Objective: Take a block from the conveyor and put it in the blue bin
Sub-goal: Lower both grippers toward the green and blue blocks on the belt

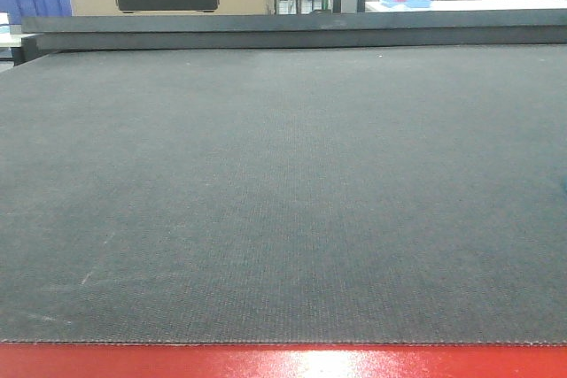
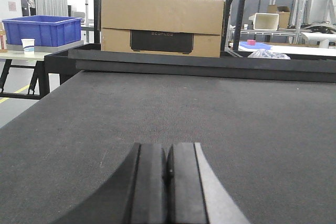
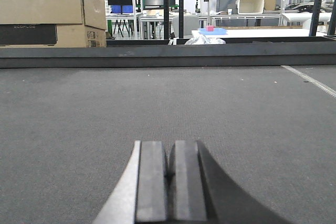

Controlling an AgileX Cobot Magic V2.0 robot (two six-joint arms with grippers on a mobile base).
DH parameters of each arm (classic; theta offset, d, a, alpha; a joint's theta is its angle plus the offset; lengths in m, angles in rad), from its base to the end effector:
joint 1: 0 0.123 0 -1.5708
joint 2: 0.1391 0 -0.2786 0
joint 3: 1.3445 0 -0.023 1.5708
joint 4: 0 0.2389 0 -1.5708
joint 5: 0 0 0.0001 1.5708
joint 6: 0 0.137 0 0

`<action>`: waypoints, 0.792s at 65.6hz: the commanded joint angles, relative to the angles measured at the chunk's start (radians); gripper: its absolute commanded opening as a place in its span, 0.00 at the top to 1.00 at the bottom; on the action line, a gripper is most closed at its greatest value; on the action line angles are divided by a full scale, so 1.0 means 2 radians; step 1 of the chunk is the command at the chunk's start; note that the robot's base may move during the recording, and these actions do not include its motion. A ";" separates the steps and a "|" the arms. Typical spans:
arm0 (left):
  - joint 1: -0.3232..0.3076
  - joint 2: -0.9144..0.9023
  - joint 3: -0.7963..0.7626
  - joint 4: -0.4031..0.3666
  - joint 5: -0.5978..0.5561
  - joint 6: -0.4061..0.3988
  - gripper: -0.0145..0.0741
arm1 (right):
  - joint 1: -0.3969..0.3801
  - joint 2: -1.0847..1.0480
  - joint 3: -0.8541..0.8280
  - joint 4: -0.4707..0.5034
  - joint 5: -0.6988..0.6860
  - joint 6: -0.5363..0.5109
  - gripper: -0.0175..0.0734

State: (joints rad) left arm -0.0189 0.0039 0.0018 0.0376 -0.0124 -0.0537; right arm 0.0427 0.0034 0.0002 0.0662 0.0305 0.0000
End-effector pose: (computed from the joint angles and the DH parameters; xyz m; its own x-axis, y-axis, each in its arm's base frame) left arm 0.0969 -0.0019 0.2178 0.0934 -0.0179 -0.9955 0.0209 0.9997 -0.0160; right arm 0.0971 0.0044 0.2126 0.0500 0.0683 -0.9964 -0.0481 0.9967 0.0659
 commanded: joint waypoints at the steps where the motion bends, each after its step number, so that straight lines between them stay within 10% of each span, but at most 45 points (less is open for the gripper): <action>1: 0.001 -0.002 -0.001 -0.004 -0.011 0.000 0.96 | -0.002 -0.002 0.000 0.000 -0.012 0.000 0.99; 52: 0.001 -0.002 -0.001 -0.005 -0.014 0.000 0.96 | -0.002 -0.002 0.000 0.000 -0.074 0.000 0.99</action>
State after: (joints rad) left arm -0.0189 0.0039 0.0018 0.0376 -0.0274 -0.0537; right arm 0.0427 0.0034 0.0002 0.0662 -0.0233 0.0000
